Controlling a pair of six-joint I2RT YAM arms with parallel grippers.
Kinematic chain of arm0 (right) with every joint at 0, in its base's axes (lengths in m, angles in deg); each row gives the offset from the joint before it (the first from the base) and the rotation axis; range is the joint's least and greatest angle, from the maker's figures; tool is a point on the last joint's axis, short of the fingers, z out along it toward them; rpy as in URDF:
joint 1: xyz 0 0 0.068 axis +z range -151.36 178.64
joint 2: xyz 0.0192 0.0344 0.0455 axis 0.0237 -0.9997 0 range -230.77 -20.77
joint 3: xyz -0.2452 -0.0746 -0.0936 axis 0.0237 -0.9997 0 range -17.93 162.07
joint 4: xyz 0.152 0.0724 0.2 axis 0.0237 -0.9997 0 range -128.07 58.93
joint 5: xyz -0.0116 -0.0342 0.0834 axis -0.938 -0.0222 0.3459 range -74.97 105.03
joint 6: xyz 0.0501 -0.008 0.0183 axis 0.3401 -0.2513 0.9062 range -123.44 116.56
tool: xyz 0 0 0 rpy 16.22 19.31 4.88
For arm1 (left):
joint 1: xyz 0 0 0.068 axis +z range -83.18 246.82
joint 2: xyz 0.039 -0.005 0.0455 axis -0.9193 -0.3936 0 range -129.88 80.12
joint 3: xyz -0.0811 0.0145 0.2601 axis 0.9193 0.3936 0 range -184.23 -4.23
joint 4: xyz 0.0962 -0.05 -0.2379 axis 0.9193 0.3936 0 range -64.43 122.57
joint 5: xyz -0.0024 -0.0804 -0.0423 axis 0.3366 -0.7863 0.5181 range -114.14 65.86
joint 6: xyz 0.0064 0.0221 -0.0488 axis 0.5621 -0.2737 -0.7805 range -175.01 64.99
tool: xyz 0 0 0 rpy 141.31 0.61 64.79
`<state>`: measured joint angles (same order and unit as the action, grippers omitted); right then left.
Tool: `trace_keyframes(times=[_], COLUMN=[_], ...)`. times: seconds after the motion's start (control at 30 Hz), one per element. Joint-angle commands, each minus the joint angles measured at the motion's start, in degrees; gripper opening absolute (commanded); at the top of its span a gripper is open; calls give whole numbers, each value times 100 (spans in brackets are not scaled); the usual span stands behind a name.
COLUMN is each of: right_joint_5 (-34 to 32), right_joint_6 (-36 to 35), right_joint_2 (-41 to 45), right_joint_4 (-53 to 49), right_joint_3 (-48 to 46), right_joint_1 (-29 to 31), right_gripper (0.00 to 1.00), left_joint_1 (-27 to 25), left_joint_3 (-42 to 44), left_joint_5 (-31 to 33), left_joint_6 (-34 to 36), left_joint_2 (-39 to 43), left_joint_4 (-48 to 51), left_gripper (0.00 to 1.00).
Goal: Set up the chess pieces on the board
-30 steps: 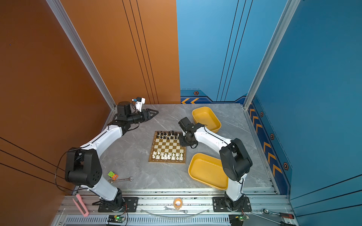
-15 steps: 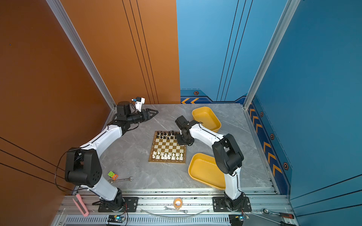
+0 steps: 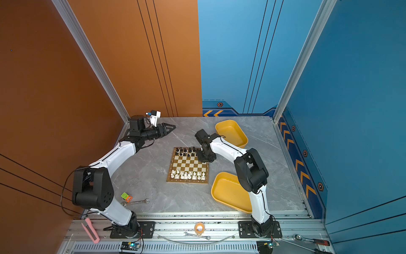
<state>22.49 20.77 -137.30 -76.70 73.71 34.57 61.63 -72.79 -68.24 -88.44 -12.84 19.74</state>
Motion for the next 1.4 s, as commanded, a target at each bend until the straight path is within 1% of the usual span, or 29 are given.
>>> trace_keyframes(times=[0.0, 0.27, 0.5, 0.53, 0.63, 0.9, 1.23, 1.37], right_joint_5=[-113, -210, -122, -114, -113, -81, -61, -67], right_joint_6=[-87, -109, -135, -131, -135, -144, -136, -143], right_joint_2=[-130, -193, -192, -333, -399, -436, -396, -381], right_joint_4=[-278, -315, -311, -315, -315, -341, -363, -372], right_joint_3=[218, 291, 311, 318, 337, 399, 481, 512], right_joint_1=[-50, -83, -103, -104, -103, -112, -127, -138], right_gripper=[27, 26, 23, 23, 21, 20, 21, 23], left_joint_1=[78, 105, 141, 146, 150, 186, 198, 209], left_joint_3=[72, 148, 141, 150, 169, 255, 255, 275], left_joint_5=[23, 24, 28, 31, 40, 68, 44, 46], left_joint_6=[92, 78, 81, 80, 82, 91, 91, 91], left_joint_2=[228, 269, 291, 302, 321, 402, 385, 395], left_joint_4=[-55, -85, -67, -67, -68, -54, -67, -72], left_gripper=[55, 55, 54, 54, 54, 54, 54, 54])
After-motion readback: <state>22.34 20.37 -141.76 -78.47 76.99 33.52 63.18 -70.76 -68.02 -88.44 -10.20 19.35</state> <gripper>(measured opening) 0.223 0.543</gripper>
